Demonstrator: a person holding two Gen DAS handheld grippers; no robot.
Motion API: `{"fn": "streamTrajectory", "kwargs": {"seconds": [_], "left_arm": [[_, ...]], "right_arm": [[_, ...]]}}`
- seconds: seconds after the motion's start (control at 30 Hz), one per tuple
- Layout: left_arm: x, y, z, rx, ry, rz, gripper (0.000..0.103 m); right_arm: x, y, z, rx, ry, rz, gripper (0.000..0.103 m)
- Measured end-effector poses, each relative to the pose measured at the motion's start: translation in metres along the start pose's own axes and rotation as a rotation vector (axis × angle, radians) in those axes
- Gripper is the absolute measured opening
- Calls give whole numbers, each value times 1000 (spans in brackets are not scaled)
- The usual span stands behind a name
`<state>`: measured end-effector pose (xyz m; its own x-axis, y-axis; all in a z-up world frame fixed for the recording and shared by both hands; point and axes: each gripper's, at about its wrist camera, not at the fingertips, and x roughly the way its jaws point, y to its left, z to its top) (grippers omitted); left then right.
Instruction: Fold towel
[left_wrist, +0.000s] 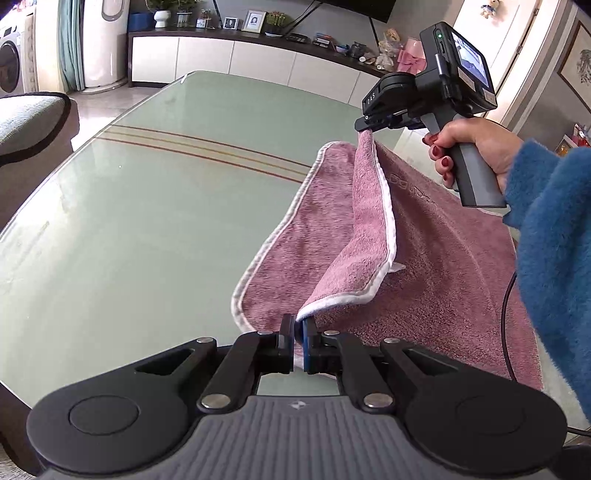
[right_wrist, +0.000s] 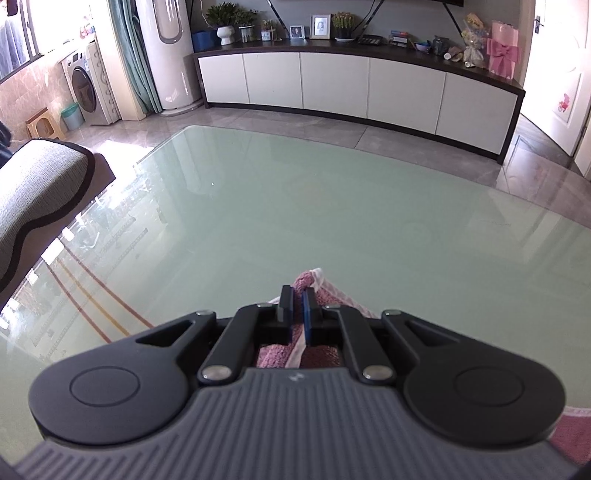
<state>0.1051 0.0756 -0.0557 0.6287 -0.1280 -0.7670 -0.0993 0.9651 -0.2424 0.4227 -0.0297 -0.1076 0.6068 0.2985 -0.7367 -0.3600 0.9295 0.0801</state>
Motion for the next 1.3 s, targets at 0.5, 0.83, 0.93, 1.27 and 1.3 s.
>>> {"fn": "streamTrajectory", "kwargs": {"seconds": [0.5,0.83,0.93,1.27,1.3], "left_arm": [[-6,5,-3,-20,11,64,6],[-6,3,4,-8,10,70,7],[-7,-3,4,6,7,77,9],[3,0,14,64,7,101,21],[4,0,15,69,7,101,24]], "right_arm": [[21,10,-1,12,2,-31,5],[31,15,-5,9,-7,-46,28],[24,20,-2,-4,-45,-54,35],[-28,-4,-2,-19,-93,-73,36],[-35,-8,-5,-24,-91,-80,36]]}}
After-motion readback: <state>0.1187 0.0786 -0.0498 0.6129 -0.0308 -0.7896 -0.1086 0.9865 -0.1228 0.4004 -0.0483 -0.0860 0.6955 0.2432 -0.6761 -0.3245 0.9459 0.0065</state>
